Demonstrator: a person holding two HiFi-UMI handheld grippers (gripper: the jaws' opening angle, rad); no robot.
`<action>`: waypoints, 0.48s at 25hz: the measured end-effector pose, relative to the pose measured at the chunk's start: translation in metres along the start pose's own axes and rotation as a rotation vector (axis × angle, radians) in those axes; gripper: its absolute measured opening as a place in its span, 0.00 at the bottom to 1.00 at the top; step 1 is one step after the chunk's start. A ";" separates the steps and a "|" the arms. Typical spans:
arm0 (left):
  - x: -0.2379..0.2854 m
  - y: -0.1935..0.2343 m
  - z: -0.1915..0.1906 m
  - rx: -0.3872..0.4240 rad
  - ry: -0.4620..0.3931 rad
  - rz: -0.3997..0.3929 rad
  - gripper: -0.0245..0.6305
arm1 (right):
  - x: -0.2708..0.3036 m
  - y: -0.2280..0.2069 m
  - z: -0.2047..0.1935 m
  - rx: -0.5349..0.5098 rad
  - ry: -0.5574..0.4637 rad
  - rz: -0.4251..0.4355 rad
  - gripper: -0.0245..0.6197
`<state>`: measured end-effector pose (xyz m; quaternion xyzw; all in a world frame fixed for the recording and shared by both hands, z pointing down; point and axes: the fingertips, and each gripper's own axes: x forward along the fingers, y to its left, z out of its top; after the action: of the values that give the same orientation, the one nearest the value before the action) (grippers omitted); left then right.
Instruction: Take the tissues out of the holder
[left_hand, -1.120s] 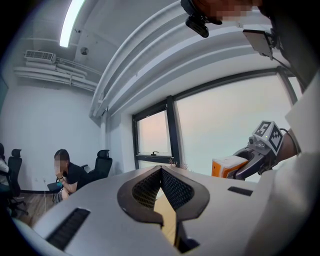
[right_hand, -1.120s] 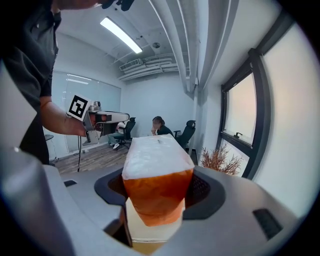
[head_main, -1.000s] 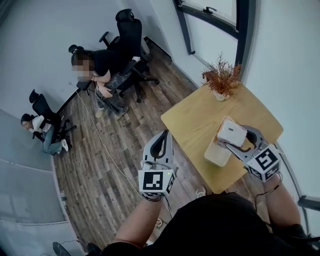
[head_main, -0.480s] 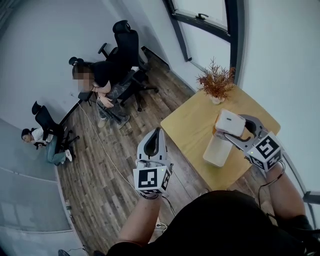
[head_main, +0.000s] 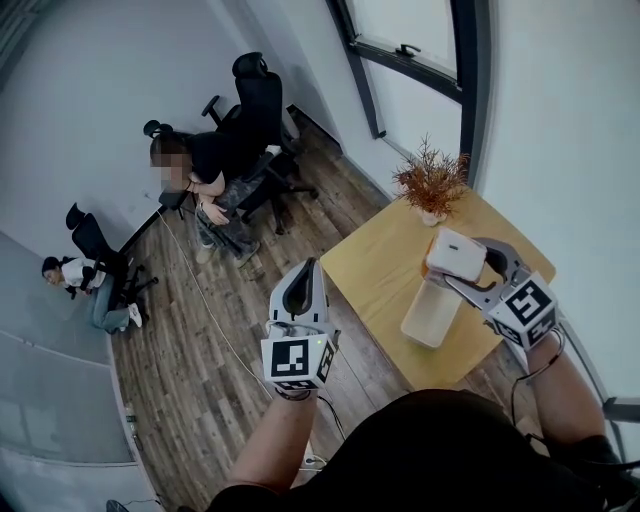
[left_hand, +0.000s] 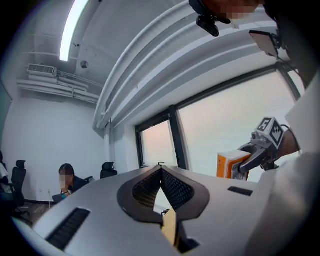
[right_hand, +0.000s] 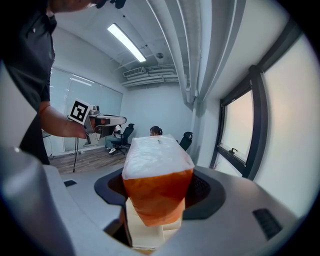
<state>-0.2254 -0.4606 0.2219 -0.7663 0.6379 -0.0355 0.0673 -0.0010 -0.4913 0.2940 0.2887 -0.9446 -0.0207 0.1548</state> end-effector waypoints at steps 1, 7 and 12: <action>0.000 -0.001 -0.001 0.000 0.002 0.001 0.04 | 0.000 -0.001 -0.001 -0.003 -0.001 0.001 0.48; 0.001 -0.002 -0.001 0.004 -0.004 0.011 0.04 | 0.001 -0.002 -0.002 -0.008 -0.009 0.004 0.48; 0.000 -0.003 0.004 0.000 -0.011 0.022 0.04 | -0.003 -0.003 0.000 -0.009 -0.013 0.005 0.48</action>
<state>-0.2216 -0.4598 0.2184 -0.7594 0.6459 -0.0306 0.0713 0.0031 -0.4921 0.2928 0.2856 -0.9462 -0.0267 0.1501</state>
